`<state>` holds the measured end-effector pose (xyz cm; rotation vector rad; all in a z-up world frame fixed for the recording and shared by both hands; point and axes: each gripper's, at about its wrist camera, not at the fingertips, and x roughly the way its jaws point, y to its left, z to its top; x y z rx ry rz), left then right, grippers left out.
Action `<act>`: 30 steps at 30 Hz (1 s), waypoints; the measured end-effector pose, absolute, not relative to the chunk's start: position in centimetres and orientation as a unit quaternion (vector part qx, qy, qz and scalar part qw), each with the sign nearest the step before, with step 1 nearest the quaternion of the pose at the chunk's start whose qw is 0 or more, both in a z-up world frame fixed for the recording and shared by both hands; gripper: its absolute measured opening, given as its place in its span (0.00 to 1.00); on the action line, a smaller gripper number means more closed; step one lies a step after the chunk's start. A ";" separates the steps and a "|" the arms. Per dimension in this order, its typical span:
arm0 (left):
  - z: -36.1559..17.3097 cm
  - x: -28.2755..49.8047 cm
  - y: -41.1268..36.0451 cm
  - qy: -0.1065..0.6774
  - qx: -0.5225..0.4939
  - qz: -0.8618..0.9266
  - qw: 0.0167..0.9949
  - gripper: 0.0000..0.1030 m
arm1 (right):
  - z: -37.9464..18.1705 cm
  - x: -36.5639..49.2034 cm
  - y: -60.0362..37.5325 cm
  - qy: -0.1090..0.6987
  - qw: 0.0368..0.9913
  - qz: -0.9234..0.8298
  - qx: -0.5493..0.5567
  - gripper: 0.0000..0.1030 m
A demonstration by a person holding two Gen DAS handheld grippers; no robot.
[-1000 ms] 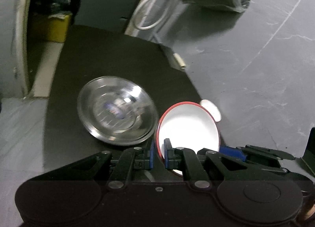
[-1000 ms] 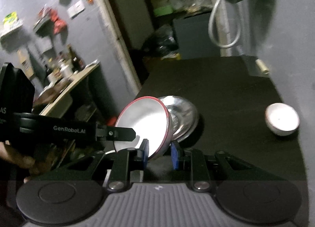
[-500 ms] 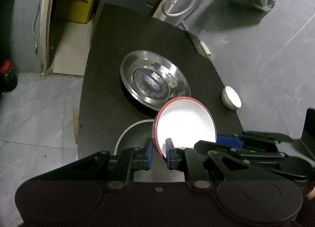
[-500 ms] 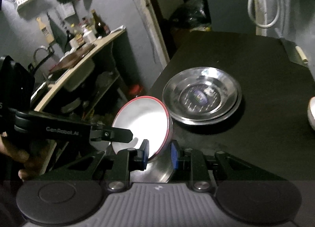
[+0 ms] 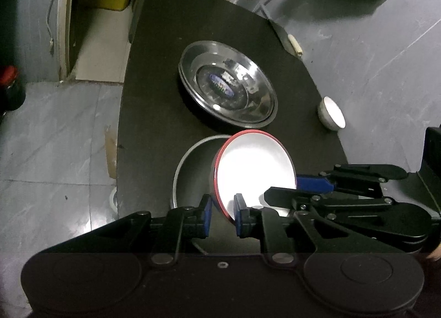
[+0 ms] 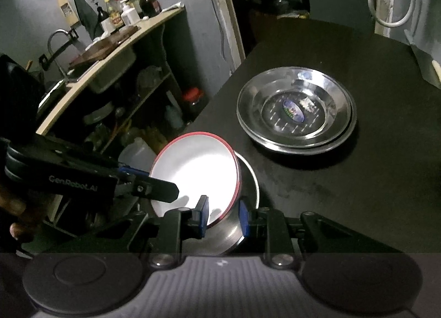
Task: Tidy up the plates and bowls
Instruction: 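Lower the white bowl into the steel bowl and open the left gripper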
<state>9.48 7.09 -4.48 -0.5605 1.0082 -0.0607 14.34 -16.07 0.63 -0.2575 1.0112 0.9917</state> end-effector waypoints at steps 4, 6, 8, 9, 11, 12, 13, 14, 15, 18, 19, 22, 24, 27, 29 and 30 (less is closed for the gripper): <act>-4.8 9.6 7.0 0.489 -0.263 -0.024 0.831 0.17 | 0.2 14.3 -15.7 0.471 0.744 0.456 -0.127 0.25; -4.9 9.6 7.0 0.494 -0.261 -0.023 0.829 0.17 | 0.1 14.4 -15.6 0.474 0.741 0.456 -0.131 0.25; -5.0 9.7 6.9 0.497 -0.258 -0.021 0.828 0.17 | 0.0 14.4 -15.5 0.476 0.739 0.457 -0.133 0.25; -5.0 9.7 6.8 0.499 -0.258 -0.021 0.827 0.17 | 0.0 14.4 -15.4 0.477 0.738 0.457 -0.134 0.25; -5.1 9.8 6.8 0.502 -0.257 -0.020 0.826 0.17 | -0.1 14.5 -15.3 0.479 0.737 0.458 -0.136 0.25; -5.1 9.9 6.8 0.503 -0.258 -0.020 0.825 0.17 | -0.1 14.5 -15.3 0.480 0.736 0.458 -0.137 0.25; -5.2 9.9 6.8 0.504 -0.257 -0.020 0.824 0.17 | -0.2 14.6 -15.3 0.481 0.735 0.459 -0.138 0.25; -5.2 9.9 6.7 0.505 -0.257 -0.019 0.824 0.17 | -0.2 14.6 -15.3 0.481 0.735 0.459 -0.138 0.25; -5.2 9.9 6.7 0.506 -0.257 -0.019 0.823 0.17 | -0.2 14.6 -15.3 0.481 0.734 0.459 -0.139 0.25; -5.3 10.0 6.6 0.510 -0.255 -0.014 0.821 0.17 | -0.3 14.7 -15.1 0.485 0.730 0.460 -0.142 0.25; -5.3 10.0 6.6 0.511 -0.254 -0.013 0.821 0.17 | -0.4 14.7 -15.1 0.485 0.730 0.460 -0.143 0.25; -5.2 10.1 6.4 0.513 -0.250 -0.010 0.821 0.17 | -0.5 14.7 -14.9 0.487 0.728 0.461 -0.145 0.25; -5.2 10.1 6.4 0.514 -0.249 -0.010 0.821 0.17 | -0.6 14.8 -14.9 0.488 0.726 0.461 -0.146 0.25; -5.1 10.2 6.3 0.514 -0.249 -0.008 0.821 0.17 | -0.6 14.8 -14.9 0.488 0.726 0.461 -0.146 0.25; -5.2 10.1 6.3 0.514 -0.249 -0.008 0.820 0.17 | -0.6 14.8 -14.9 0.488 0.726 0.461 -0.146 0.25; -5.2 10.1 6.3 0.514 -0.249 -0.007 0.820 0.17 | -0.6 14.9 -14.8 0.488 0.726 0.462 -0.146 0.25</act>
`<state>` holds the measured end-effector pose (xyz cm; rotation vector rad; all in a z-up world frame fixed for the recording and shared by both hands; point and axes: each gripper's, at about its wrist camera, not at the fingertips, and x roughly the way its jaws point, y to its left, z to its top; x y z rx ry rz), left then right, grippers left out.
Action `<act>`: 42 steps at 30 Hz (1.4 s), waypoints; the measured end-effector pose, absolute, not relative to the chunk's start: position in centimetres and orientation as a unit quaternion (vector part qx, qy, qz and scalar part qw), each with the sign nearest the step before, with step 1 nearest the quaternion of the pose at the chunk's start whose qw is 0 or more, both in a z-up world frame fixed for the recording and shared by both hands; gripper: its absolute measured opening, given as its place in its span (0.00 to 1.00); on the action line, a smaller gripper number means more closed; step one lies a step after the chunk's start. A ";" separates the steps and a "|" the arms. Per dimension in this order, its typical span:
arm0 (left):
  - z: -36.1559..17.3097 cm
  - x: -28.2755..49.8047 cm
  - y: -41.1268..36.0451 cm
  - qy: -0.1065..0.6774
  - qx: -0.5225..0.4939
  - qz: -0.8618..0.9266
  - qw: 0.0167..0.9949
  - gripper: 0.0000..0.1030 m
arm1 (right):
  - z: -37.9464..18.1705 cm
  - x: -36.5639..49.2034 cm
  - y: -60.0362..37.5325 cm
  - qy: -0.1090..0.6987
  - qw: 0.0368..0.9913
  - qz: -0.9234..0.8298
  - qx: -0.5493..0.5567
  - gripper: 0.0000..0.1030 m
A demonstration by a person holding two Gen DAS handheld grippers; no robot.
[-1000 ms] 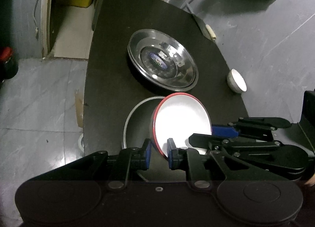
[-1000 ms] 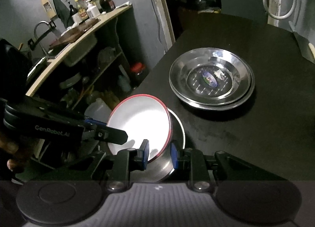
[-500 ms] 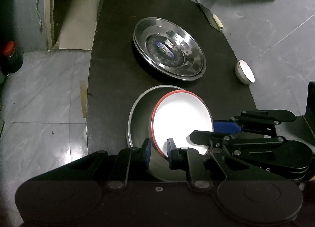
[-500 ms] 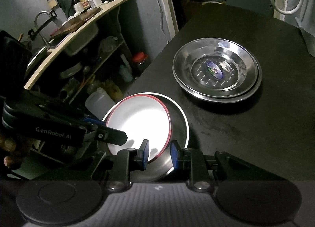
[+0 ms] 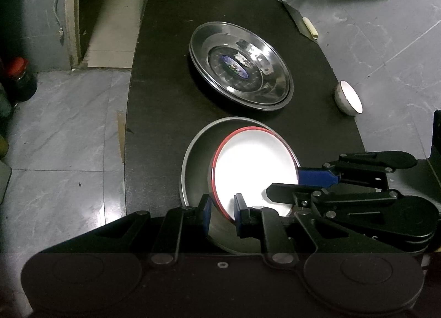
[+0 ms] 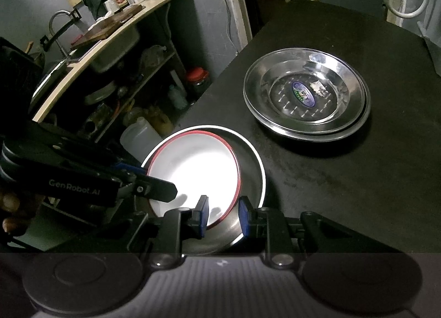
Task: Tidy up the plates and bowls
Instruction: 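Lower the white bowl into the steel bowl and open the left gripper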
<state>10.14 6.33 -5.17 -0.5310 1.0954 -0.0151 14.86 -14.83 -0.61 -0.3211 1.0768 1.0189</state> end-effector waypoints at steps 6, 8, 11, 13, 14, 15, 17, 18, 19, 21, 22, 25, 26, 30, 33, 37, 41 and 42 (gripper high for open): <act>-5.1 10.1 6.2 0.515 -0.245 -0.004 0.821 0.17 | -0.6 14.8 -14.8 0.488 0.725 0.463 -0.145 0.25; -5.0 10.0 6.2 0.515 -0.244 -0.002 0.822 0.17 | -0.6 14.8 -14.8 0.488 0.725 0.463 -0.145 0.25; -5.0 10.0 6.1 0.515 -0.241 -0.001 0.823 0.18 | -0.6 14.8 -14.8 0.488 0.726 0.462 -0.145 0.25; -5.0 10.0 6.1 0.515 -0.240 -0.001 0.823 0.18 | -0.6 14.9 -14.9 0.489 0.725 0.462 -0.144 0.25; -4.9 10.0 6.1 0.515 -0.240 0.000 0.823 0.19 | -0.6 14.9 -14.9 0.489 0.725 0.462 -0.144 0.25; -4.9 10.1 6.1 0.516 -0.239 -0.001 0.823 0.19 | -0.6 14.9 -14.9 0.489 0.725 0.463 -0.144 0.25; -4.9 10.1 6.1 0.516 -0.237 -0.001 0.823 0.20 | -0.6 14.8 -14.9 0.489 0.725 0.463 -0.144 0.25; -4.9 10.1 6.1 0.517 -0.236 -0.001 0.823 0.20 | -0.6 14.8 -14.9 0.489 0.726 0.463 -0.144 0.25; -4.9 10.2 6.1 0.517 -0.235 -0.001 0.823 0.20 | -0.6 14.8 -14.9 0.489 0.725 0.463 -0.143 0.25; -4.9 10.2 6.0 0.518 -0.234 -0.001 0.823 0.21 | -0.5 14.9 -14.9 0.489 0.726 0.463 -0.143 0.25; -4.9 10.2 6.0 0.518 -0.233 -0.001 0.823 0.21 | -0.5 14.9 -15.0 0.489 0.726 0.462 -0.142 0.25; -4.8 10.2 6.0 0.518 -0.231 -0.001 0.823 0.22 | -0.5 14.9 -15.0 0.490 0.726 0.462 -0.140 0.25; -4.7 10.3 5.9 0.518 -0.230 0.000 0.824 0.22 | -0.5 14.9 -15.1 0.490 0.726 0.462 -0.140 0.25; -4.6 10.3 5.8 0.519 -0.221 0.000 0.825 0.22 | -0.5 15.0 -15.1 0.490 0.726 0.462 -0.139 0.25; -4.5 10.5 5.4 0.522 -0.206 0.001 0.828 0.23 | -0.6 15.2 -15.1 0.490 0.727 0.462 -0.137 0.25; -4.2 10.6 5.0 0.524 -0.188 0.000 0.831 0.28 | -0.6 15.1 -15.2 0.490 0.727 0.462 -0.137 0.25; -4.2 10.6 4.9 0.524 -0.188 -0.002 0.831 0.31 | -0.5 15.1 -15.3 0.489 0.728 0.462 -0.136 0.25; -4.2 10.6 4.9 0.524 -0.187 -0.001 0.831 0.31 | -0.5 15.1 -15.3 0.488 0.728 0.462 -0.135 0.25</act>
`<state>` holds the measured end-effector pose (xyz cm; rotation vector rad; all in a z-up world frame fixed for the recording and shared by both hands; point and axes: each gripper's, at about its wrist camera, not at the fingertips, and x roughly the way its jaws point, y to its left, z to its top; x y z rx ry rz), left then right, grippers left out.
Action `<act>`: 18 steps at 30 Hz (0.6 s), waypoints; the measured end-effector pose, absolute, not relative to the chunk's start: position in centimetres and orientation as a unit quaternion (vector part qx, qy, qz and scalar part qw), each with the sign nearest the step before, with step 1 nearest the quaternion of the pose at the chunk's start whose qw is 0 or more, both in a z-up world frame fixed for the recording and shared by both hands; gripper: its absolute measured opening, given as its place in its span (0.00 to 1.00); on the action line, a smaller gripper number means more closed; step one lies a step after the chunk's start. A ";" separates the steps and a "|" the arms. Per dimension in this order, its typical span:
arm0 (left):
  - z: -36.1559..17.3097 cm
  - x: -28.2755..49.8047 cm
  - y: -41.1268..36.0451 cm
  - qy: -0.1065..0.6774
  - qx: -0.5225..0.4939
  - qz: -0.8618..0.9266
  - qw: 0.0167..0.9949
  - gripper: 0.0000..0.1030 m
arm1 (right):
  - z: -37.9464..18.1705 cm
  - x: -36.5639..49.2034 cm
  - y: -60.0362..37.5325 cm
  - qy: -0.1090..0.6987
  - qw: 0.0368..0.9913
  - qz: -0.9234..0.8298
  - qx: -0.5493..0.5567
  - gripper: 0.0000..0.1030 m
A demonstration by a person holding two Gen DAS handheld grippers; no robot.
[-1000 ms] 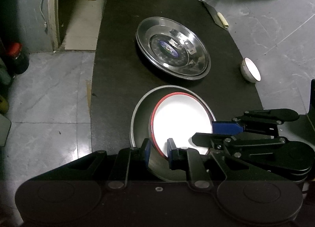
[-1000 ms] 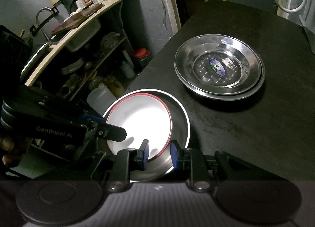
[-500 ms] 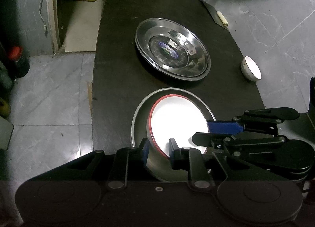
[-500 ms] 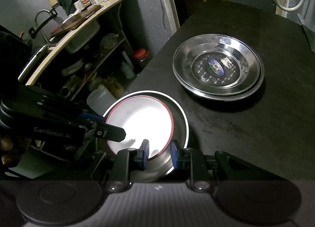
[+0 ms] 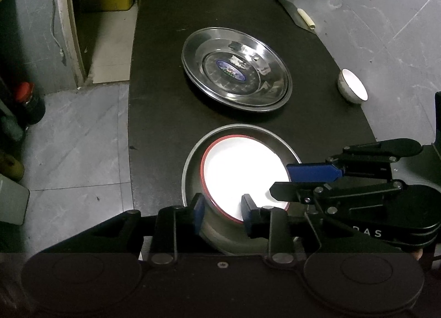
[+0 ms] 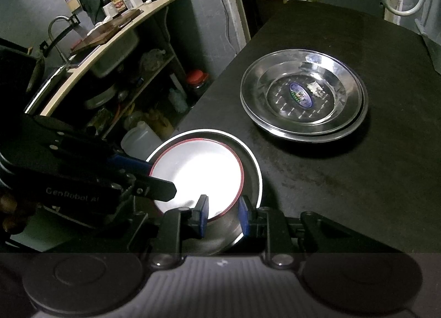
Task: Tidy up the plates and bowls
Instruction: 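Lower the white bowl into the steel bowl and open the left gripper, then move the left gripper to the second red-rimmed white bowl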
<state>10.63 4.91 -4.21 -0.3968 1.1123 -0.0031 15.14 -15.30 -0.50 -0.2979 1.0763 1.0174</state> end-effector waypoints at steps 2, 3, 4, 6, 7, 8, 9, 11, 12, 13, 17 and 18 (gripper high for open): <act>-4.2 10.6 4.9 0.524 -0.187 -0.002 0.831 0.33 | -0.5 15.1 -15.3 0.488 0.728 0.462 -0.135 0.25; -4.1 10.6 4.9 0.523 -0.188 -0.002 0.832 0.34 | -0.4 15.1 -15.4 0.487 0.729 0.462 -0.135 0.25; -4.0 10.6 4.9 0.520 -0.188 -0.002 0.833 0.37 | -0.4 15.1 -15.4 0.487 0.729 0.462 -0.134 0.25; -3.8 10.6 4.8 0.517 -0.185 0.000 0.836 0.41 | -0.3 15.1 -15.5 0.485 0.730 0.462 -0.133 0.25; -3.6 10.6 4.8 0.514 -0.184 0.000 0.838 0.42 | -0.3 15.1 -15.6 0.484 0.731 0.461 -0.132 0.25; -3.5 10.6 4.8 0.513 -0.184 0.001 0.838 0.42 | -0.3 15.1 -15.7 0.484 0.733 0.461 -0.131 0.25; -3.4 10.5 4.9 0.512 -0.185 0.002 0.839 0.43 | -0.2 15.1 -15.8 0.483 0.733 0.461 -0.130 0.25; -3.1 10.5 4.9 0.509 -0.186 0.004 0.841 0.44 | -0.1 15.1 -15.9 0.480 0.736 0.461 -0.129 0.25; -3.0 10.4 4.9 0.506 -0.187 0.005 0.842 0.45 | 0.0 15.0 -16.0 0.476 0.738 0.461 -0.128 0.25; -2.8 10.5 5.0 0.504 -0.187 0.007 0.843 0.49 | 0.1 15.0 -16.1 0.472 0.740 0.461 -0.127 0.26; -2.0 10.6 5.1 0.492 -0.186 0.019 0.851 0.62 | 0.9 14.9 -16.9 0.453 0.756 0.459 -0.112 0.36; -1.9 10.7 5.2 0.489 -0.188 0.019 0.852 0.65 | 1.2 15.0 -17.5 0.444 0.766 0.453 -0.101 0.39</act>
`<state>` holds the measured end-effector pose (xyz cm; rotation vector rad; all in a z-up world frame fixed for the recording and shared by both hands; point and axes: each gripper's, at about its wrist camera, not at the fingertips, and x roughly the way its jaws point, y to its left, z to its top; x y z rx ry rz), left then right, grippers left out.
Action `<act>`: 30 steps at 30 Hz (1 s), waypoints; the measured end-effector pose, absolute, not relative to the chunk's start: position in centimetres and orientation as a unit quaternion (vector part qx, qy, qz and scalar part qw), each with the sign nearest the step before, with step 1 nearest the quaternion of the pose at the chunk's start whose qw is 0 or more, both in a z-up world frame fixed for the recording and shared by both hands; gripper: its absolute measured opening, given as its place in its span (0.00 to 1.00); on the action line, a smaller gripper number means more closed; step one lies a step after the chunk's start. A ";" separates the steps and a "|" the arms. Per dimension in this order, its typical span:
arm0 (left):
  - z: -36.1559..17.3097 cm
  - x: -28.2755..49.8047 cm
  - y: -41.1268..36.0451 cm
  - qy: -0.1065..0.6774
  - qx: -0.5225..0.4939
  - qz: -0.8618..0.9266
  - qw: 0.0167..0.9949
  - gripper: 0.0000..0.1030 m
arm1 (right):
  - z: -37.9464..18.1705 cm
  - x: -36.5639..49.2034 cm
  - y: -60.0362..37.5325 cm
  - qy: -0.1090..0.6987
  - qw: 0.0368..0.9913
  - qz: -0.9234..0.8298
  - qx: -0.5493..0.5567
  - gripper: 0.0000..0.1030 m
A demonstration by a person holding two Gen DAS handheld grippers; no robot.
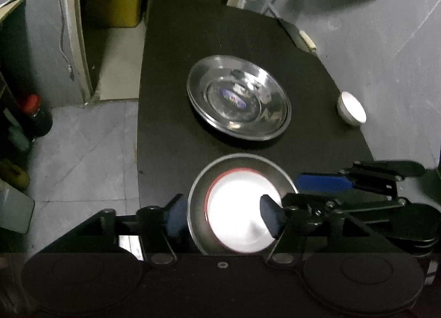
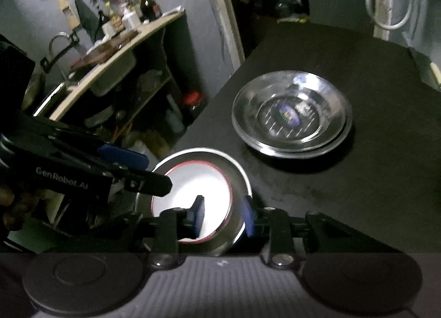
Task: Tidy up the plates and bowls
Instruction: 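Move the left gripper to the second red-rimmed white bowl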
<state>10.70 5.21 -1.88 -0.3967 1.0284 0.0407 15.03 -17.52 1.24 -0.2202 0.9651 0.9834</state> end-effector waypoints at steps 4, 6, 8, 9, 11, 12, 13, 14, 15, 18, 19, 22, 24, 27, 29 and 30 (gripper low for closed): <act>-1.7 11.8 5.2 0.485 -0.185 0.022 0.855 0.79 | 1.5 15.4 -18.8 0.436 0.785 0.431 -0.088 0.62; -1.7 12.7 4.9 0.490 -0.178 0.024 0.853 0.85 | 1.3 16.1 -20.6 0.438 0.802 0.400 -0.069 0.71; -1.6 13.8 4.3 0.498 -0.169 0.021 0.850 0.90 | 1.2 16.4 -21.2 0.439 0.807 0.389 -0.062 0.81; -1.6 14.4 4.1 0.503 -0.165 0.018 0.848 0.91 | 0.9 17.1 -22.6 0.441 0.818 0.367 -0.042 0.83; -1.6 15.8 3.3 0.510 -0.155 0.010 0.846 0.95 | 0.7 17.8 -24.0 0.442 0.829 0.343 -0.020 0.93; -1.6 16.4 2.8 0.512 -0.147 0.006 0.846 0.97 | 0.7 17.8 -24.0 0.442 0.829 0.343 -0.020 0.96; -1.6 16.9 2.5 0.513 -0.140 0.002 0.847 0.99 | 0.2 18.5 -25.2 0.442 0.840 0.314 -0.002 1.00; -1.6 17.5 2.0 0.513 -0.133 -0.003 0.848 0.99 | -0.3 18.9 -25.7 0.445 0.846 0.295 0.004 1.00; -1.7 18.2 1.6 0.517 -0.126 -0.007 0.847 0.99 | -0.3 18.9 -25.7 0.445 0.846 0.295 0.004 1.00; -1.9 19.9 0.4 0.528 -0.105 -0.019 0.843 0.99 | -1.6 19.8 -27.0 0.453 0.858 0.243 0.014 1.00; -1.8 20.5 -0.1 0.528 -0.096 -0.024 0.844 0.99 | -2.2 20.1 -28.0 0.449 0.865 0.223 0.032 1.00; -1.6 22.7 -1.4 0.525 -0.067 -0.037 0.848 0.99 | -3.1 20.8 -29.7 0.426 0.883 0.185 0.073 1.00; -1.5 24.7 -2.3 0.525 -0.062 -0.053 0.847 0.99 | -3.4 21.1 -30.3 0.421 0.887 0.170 0.090 1.00; -1.4 28.4 -3.9 0.522 -0.058 -0.079 0.847 0.99 | -4.5 22.3 -31.9 0.409 0.893 0.116 0.146 1.00; -1.1 30.8 -5.1 0.509 -0.051 -0.095 0.854 0.99 | -5.4 23.7 -32.9 0.396 0.899 0.077 0.171 1.00; -1.0 32.0 -5.8 0.504 -0.047 -0.103 0.856 0.99 | -5.4 23.7 -32.9 0.396 0.899 0.077 0.171 1.00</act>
